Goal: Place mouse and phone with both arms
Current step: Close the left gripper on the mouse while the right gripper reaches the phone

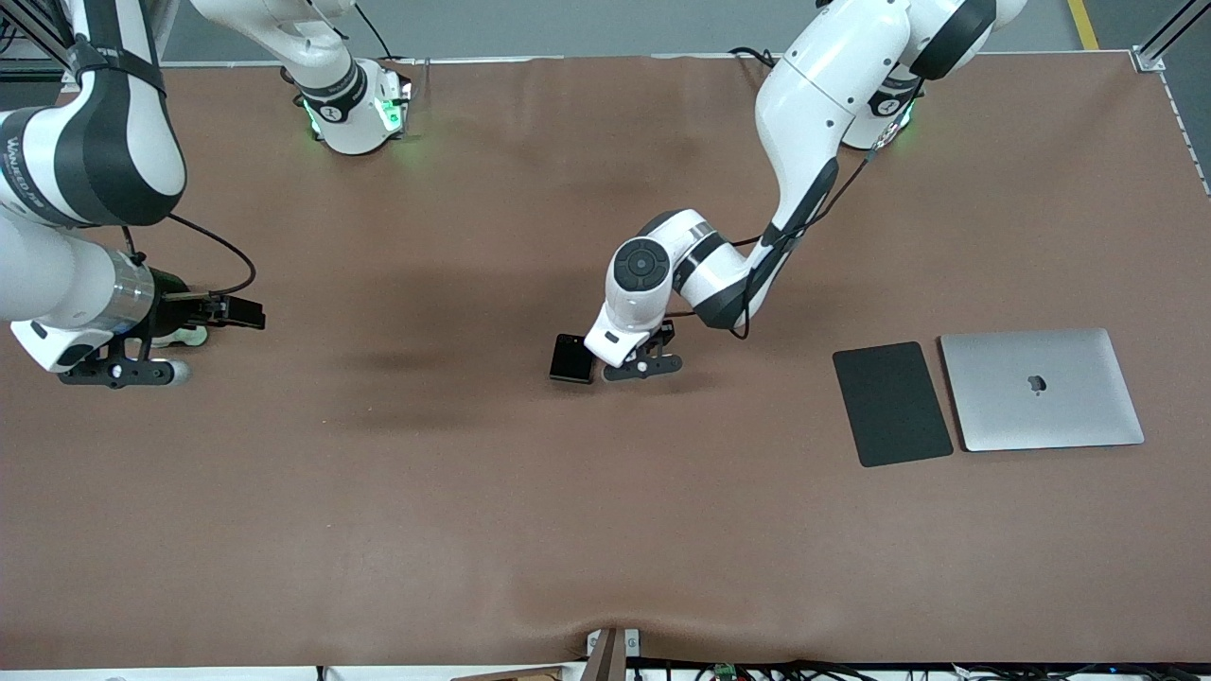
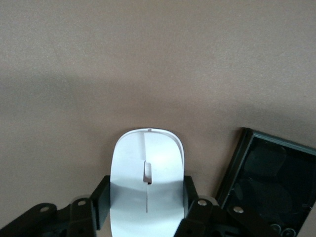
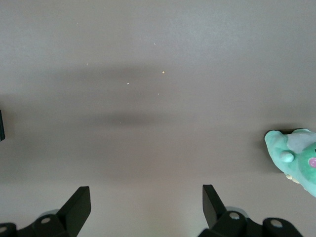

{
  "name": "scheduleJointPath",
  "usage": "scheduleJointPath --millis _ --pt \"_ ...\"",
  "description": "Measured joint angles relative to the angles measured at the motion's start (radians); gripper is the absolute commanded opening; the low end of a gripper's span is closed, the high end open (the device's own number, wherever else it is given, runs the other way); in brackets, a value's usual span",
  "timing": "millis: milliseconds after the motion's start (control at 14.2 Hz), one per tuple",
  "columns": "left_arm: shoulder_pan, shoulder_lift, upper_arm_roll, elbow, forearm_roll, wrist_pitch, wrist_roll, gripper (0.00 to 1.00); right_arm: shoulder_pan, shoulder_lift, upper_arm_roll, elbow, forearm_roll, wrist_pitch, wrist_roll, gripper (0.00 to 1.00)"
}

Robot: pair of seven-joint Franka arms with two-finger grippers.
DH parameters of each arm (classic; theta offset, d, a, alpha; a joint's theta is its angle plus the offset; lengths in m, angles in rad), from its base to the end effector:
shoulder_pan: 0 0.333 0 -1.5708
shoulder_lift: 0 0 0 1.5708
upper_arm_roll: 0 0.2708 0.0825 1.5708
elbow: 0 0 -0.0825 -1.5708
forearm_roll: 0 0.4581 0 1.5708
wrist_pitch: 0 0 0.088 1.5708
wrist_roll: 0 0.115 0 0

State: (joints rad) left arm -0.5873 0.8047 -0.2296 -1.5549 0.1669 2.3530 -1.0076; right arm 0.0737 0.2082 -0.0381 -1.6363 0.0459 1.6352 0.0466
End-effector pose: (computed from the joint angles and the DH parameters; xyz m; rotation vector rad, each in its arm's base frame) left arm 0.5060 -0.5198 0.0914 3.0916 0.2220 -0.0384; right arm 0.6616 0.0297 0.4059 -3.0955 0.0290 0.3270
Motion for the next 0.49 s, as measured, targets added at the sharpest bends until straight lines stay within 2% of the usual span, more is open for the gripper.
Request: scheduleJointPath --millis 493 --pt "0.005 -0.005 0.003 0.017 0.002 -0.002 0.000 0.62 0.005 0.000 0.001 -0.011 0.001 0.023 -0.001 1.00"
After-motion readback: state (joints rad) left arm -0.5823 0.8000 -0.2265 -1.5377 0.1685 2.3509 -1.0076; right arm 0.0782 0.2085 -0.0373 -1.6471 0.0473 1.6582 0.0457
